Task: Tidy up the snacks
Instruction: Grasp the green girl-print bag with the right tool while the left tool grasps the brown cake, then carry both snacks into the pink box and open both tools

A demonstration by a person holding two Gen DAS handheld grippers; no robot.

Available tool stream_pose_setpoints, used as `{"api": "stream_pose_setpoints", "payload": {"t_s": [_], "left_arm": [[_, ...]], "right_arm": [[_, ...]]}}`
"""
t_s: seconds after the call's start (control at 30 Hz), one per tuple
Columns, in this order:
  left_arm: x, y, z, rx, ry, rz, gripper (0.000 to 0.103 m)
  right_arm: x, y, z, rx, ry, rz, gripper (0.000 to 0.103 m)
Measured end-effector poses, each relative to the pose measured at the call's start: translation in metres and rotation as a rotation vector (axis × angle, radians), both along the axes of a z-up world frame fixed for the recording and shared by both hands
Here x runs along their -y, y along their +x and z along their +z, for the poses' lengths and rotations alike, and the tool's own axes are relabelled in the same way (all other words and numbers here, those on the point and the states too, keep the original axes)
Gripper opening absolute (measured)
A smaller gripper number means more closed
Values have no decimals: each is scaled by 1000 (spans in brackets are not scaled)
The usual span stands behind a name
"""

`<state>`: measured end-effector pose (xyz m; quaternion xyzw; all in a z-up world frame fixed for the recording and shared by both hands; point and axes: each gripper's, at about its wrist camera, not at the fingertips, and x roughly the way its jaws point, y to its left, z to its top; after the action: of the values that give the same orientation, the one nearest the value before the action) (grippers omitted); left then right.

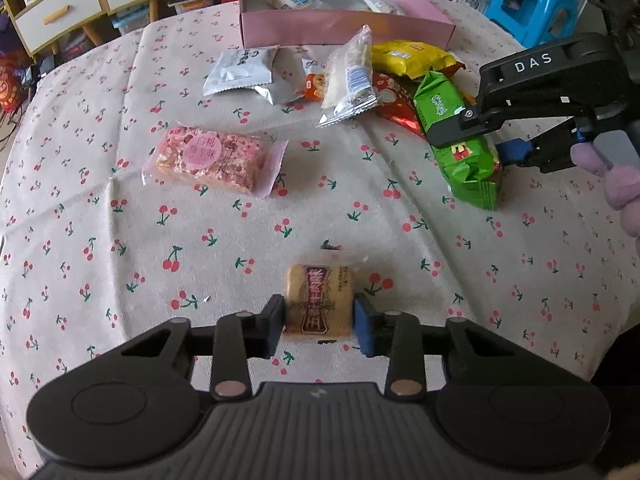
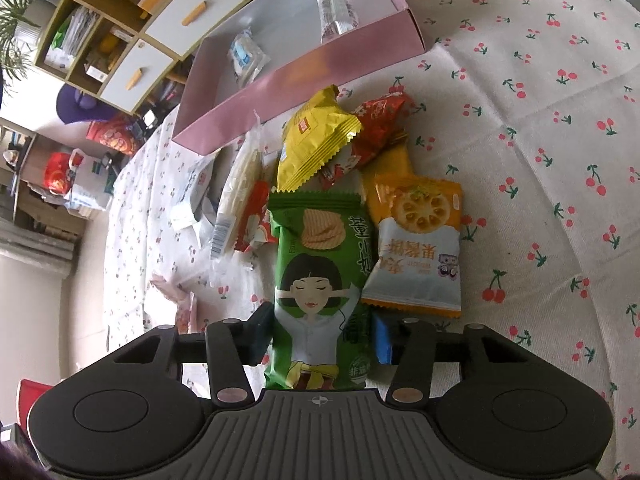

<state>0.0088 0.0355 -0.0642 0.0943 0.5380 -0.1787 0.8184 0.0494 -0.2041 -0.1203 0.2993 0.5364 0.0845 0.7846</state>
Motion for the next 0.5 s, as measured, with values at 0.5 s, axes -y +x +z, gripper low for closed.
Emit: {"api": "stream_pose_setpoints", "payload": {"t_s": [0.5], "left_arm": [[-5,3,14,37,-73,17,32]], "right_arm": [[-2,-7,16,-16,76,41,48]]}}
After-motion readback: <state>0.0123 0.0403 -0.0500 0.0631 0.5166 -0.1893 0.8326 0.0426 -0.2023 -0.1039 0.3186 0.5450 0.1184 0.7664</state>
